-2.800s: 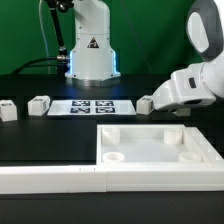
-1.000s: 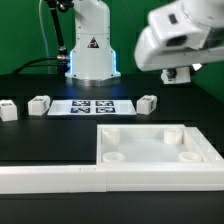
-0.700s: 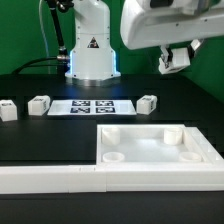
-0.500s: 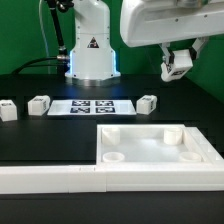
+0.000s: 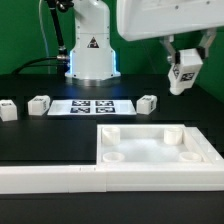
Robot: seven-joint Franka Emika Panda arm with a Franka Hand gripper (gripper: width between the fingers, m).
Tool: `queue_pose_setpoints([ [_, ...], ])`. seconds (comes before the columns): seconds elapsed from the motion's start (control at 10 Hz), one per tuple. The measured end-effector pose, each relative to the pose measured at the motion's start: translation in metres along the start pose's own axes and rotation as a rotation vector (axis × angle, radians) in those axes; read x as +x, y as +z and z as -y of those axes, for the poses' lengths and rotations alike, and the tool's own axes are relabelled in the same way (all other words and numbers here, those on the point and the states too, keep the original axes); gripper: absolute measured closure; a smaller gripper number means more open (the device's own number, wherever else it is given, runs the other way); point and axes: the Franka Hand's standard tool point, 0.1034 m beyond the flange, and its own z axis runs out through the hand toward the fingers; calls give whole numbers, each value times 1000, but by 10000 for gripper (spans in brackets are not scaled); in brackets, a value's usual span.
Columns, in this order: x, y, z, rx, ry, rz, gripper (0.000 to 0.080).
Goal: Assemble square table
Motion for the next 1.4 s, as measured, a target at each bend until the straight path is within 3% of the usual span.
queue_pose_setpoints([
  [0.1, 13, -4, -6, -9, -7, -78, 509],
  [0.4, 16, -1, -11, -48, -9, -324, 509],
  [0.5, 15, 2, -17, -68, -25, -412, 509],
  [0.6, 2, 18, -28, -102, -64, -485, 509],
  [0.7, 2, 26, -35, -116, -61, -540, 509],
  [0.9, 15, 27, -36, -136, -63, -681, 509],
  [1.0, 11, 39, -30, -125, -59, -659, 509],
  [1.4, 10, 46, -13, -114, -79, -650, 509],
])
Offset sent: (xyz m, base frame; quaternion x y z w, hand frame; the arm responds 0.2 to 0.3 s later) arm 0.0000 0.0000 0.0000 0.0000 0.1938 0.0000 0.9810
